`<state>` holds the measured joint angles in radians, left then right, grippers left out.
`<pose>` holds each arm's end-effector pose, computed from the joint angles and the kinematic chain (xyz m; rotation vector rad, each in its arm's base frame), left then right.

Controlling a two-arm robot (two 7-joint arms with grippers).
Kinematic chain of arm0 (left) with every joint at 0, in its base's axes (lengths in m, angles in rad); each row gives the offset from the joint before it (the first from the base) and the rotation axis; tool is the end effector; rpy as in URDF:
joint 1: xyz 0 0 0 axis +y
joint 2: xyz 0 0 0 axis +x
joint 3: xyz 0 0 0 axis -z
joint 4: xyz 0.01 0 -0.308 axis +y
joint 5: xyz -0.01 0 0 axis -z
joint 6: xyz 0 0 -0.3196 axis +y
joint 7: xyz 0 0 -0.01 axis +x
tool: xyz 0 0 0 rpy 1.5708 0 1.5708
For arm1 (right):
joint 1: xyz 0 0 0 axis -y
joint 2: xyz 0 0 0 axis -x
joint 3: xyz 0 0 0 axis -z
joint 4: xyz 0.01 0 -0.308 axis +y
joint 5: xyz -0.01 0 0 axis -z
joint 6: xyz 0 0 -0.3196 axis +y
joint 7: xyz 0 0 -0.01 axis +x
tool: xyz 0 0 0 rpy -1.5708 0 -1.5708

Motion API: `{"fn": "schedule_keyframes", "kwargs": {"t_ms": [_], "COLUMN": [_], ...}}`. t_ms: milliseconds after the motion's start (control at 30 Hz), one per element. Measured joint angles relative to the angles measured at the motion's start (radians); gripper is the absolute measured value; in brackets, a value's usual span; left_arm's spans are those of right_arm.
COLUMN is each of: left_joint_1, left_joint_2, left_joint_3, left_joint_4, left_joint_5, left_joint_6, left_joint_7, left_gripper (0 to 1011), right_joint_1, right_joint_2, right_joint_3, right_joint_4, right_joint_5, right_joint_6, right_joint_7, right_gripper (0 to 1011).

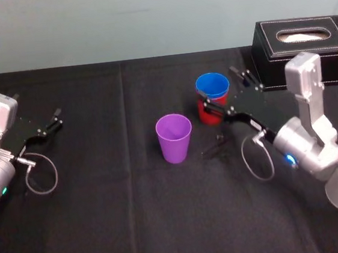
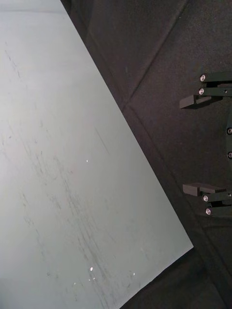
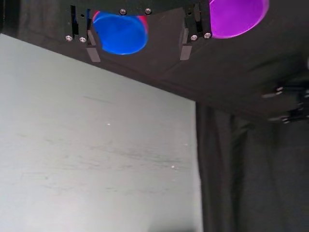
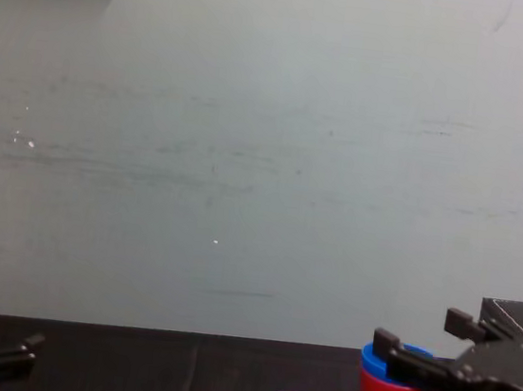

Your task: Stack the three plastic cups sequentially using one hand.

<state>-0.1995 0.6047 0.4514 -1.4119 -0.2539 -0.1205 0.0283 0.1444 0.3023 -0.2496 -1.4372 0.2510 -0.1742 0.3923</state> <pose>0.3712 0.0901 -0.3189 0.3046 -0.2850 1.2480 0.3747 -0.0285 -0.3177 0.0144 -0.1421 -0.9723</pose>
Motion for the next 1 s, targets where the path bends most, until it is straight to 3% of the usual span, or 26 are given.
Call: {"fn": "schedule_keyframes", "kwargs": {"t_ms": [200, 467, 1000], "left_joint_1": [0.0, 0.0, 0.0], "left_joint_2": [0.0, 0.0, 0.0], "left_joint_3": [0.0, 0.0, 0.0], "left_joint_4": [0.0, 0.0, 0.0], "left_joint_5": [0.0, 0.0, 0.0], "left_joint_6": [0.0, 0.0, 0.0], "left_joint_7": [0.0, 0.0, 0.0], "left_gripper": [1005, 1005, 1005], "right_joint_1": [-0.085, -0.147, -0.138], "right_joint_2": [0.038, 0.062, 0.051], "right_joint_3": [0.003, -0.022, -0.085], "right_joint_4": [-0.068, -0.08, -0.007], "right_joint_5": [0.017, 0.042, -0.001], "right_joint_6": [-0.017, -0.042, -0.051], "right_joint_7": [0.016, 0.058, 0.058], "right_gripper": [1004, 1004, 1004]}}
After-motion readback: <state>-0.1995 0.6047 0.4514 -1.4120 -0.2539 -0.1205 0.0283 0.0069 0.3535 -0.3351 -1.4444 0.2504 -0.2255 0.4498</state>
